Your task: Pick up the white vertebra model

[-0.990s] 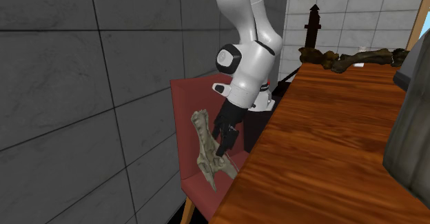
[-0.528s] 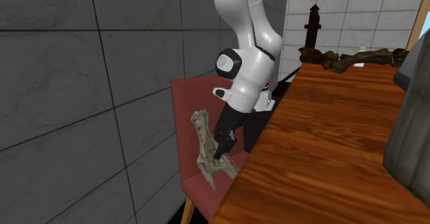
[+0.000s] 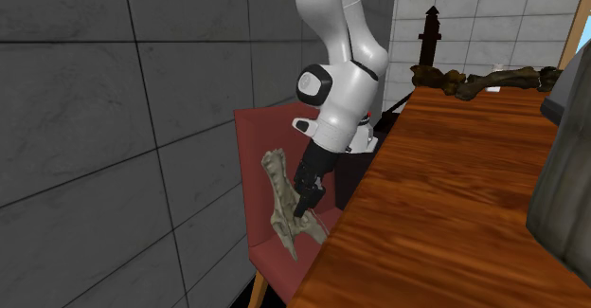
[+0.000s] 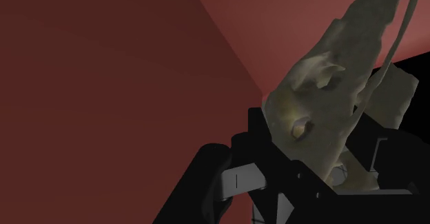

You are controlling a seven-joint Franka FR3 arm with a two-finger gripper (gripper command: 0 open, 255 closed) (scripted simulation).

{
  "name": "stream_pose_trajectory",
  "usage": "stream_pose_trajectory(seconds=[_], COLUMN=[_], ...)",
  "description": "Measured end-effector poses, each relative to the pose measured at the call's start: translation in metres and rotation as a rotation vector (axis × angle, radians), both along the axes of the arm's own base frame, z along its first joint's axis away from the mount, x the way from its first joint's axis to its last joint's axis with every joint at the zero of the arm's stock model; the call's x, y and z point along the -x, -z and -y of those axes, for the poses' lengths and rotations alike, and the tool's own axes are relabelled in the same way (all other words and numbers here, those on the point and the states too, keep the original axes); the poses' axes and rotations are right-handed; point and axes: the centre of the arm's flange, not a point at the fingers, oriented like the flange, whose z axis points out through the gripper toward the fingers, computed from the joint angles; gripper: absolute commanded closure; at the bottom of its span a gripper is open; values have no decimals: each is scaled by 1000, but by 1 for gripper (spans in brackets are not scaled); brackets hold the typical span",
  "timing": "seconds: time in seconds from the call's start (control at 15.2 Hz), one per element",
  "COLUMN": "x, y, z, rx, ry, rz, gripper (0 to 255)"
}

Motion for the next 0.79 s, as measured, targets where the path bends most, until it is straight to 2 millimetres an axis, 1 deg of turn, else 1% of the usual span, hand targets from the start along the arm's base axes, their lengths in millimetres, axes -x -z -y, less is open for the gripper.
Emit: stream_pose_trajectory(seconds=[0.79], x=[2], y=[-62], z=[1], rx=[0], ry=[0], rz=[0], gripper=[255])
